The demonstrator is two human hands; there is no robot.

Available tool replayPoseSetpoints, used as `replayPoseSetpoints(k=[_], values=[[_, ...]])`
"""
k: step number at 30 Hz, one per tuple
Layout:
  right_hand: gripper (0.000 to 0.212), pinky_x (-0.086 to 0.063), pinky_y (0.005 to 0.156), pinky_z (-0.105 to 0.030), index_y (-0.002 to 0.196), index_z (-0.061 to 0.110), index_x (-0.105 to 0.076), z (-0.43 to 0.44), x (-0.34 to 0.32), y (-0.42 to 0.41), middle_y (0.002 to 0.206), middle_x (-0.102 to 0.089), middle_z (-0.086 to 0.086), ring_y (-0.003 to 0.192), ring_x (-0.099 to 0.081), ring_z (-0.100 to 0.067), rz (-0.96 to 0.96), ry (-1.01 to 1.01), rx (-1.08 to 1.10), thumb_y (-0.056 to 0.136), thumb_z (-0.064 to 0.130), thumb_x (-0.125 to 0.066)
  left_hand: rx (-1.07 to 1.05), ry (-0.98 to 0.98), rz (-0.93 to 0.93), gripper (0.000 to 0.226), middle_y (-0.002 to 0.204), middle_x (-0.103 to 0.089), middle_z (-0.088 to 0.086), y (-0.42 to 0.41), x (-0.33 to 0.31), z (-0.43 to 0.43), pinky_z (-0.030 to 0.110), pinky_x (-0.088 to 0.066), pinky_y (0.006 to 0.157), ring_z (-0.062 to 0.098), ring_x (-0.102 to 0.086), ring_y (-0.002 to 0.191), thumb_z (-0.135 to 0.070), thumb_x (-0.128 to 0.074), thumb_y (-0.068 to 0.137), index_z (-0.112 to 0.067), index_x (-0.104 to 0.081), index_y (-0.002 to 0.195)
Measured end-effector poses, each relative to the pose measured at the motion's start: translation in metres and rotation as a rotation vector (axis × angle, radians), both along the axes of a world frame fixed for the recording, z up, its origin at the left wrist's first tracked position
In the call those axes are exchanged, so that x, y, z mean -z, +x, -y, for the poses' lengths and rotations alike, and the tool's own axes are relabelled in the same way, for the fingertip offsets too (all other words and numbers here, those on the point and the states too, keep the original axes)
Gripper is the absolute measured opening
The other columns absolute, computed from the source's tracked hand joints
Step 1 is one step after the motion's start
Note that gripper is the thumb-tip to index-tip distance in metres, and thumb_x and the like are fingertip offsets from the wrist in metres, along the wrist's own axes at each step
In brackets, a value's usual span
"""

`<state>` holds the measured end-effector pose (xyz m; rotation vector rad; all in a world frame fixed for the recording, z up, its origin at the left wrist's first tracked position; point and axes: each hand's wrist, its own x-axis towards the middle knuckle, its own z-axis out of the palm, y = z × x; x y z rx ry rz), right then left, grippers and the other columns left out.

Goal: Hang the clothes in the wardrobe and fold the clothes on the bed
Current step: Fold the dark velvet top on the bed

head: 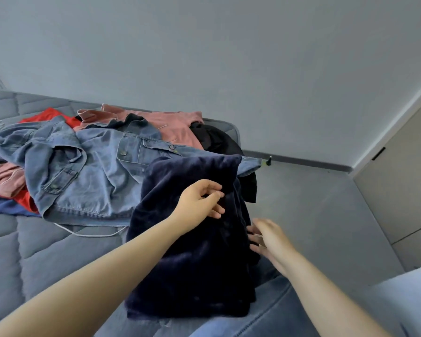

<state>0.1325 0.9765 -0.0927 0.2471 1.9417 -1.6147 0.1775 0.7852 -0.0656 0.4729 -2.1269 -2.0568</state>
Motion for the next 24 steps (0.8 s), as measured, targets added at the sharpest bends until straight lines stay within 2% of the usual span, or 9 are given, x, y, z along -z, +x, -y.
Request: replayPoseSetpoints(k=[4,7,10,13,15,17,20,22,24], values=[[0.041,-0.044,0.078,-0.017,0.128,0.026,-0.052,0.022,0.001,0.005,0.117,-0.058,0.011,0.101,-0.055,-0.001,-0.268,0.186,-0.211,0.092,0.044,-0.058,-0.069,-0.342,-0.105,0.018,0.09,-0.068,-0.004,0.026,-0.007,0.028,0.023,-0.054,0.059,0.015,-0.067,0.074,-0.006,-0.059,0.089,-0.022,-0.065,0.093],[0.023,-0.034,0.065,-0.005,0.106,0.038,-0.055,0.04,0.001,0.012,0.11,-0.056,0.017,0.091,-0.051,0.006,-0.52,0.342,-0.272,0.088,0.05,-0.06,-0.127,-0.741,-0.232,0.019,0.097,-0.062,-0.009,0.04,-0.013,0.047,0.016,-0.049,0.069,0.008,-0.059,0.086,-0.004,-0.061,0.086,-0.019,-0.065,0.098],[0.017,-0.036,0.059,-0.01,0.095,0.029,-0.059,0.052,0.002,0.012,0.101,-0.06,0.007,0.087,-0.058,-0.005,-0.544,0.337,-0.307,0.091,0.045,-0.059,-0.194,-0.938,-0.264,0.021,0.103,-0.059,0.0,0.036,-0.015,0.073,0.025,-0.05,0.074,0.015,-0.056,0.09,-0.004,-0.062,0.086,-0.009,-0.065,0.106],[0.024,-0.035,0.061,-0.019,0.099,0.013,-0.058,0.05,-0.005,0.004,0.094,-0.063,0.0,0.088,-0.058,-0.02,-0.607,0.359,-0.133,0.097,0.036,-0.052,-0.213,-1.016,-0.129,0.03,0.11,-0.059,0.009,0.017,-0.015,0.096,0.04,-0.044,0.094,0.028,-0.054,0.1,-0.014,-0.064,0.089,-0.006,-0.062,0.117],[0.035,-0.037,0.071,-0.03,0.105,0.001,-0.056,0.04,-0.009,-0.002,0.101,-0.063,-0.011,0.093,-0.057,-0.027,-0.696,0.405,0.039,0.099,0.035,-0.048,-0.142,-1.032,-0.046,0.039,0.121,-0.058,0.011,0.0,-0.013,0.108,0.038,-0.033,0.104,0.032,-0.05,0.113,-0.027,-0.061,0.092,-0.009,-0.056,0.126],[0.039,-0.038,0.074,-0.036,0.103,0.001,-0.054,0.028,-0.008,-0.007,0.102,-0.062,-0.014,0.096,-0.057,-0.033,-0.743,0.529,0.075,0.1,0.038,-0.043,-0.037,-0.964,0.029,0.045,0.128,-0.057,0.009,-0.017,-0.011,0.116,0.039,-0.032,0.108,0.029,-0.048,0.121,-0.039,-0.057,0.093,-0.014,-0.052,0.13],[0.04,-0.036,0.071,-0.037,0.081,0.009,-0.046,0.018,0.0,-0.01,0.091,-0.059,-0.012,0.09,-0.056,-0.035,-0.687,0.657,-0.105,0.101,0.043,-0.038,0.034,-0.886,0.135,0.038,0.107,-0.066,-0.002,-0.038,-0.002,0.123,0.038,-0.045,0.089,0.02,-0.058,0.103,-0.054,-0.057,0.088,-0.024,-0.062,0.11],[0.05,-0.041,0.078,-0.041,0.075,0.008,-0.047,0.016,0.004,-0.011,0.084,-0.059,-0.011,0.083,-0.056,-0.031,-0.63,0.669,-0.197,0.1,0.05,-0.034,-0.019,-0.806,0.132,0.032,0.08,-0.066,-0.008,-0.047,0.004,0.127,0.032,-0.044,0.067,0.015,-0.062,0.081,-0.057,-0.062,0.083,-0.025,-0.062,0.081],[0.06,-0.04,0.075,-0.041,0.063,0.01,-0.044,0.015,0.01,-0.013,0.067,-0.054,-0.007,0.069,-0.053,-0.027,-0.612,0.659,-0.23,0.098,0.056,-0.03,-0.067,-0.737,0.082,0.028,0.065,-0.064,-0.013,-0.053,0.007,0.135,0.026,-0.04,0.059,0.001,-0.06,0.067,-0.054,-0.068,0.08,-0.027,-0.063,0.071]])
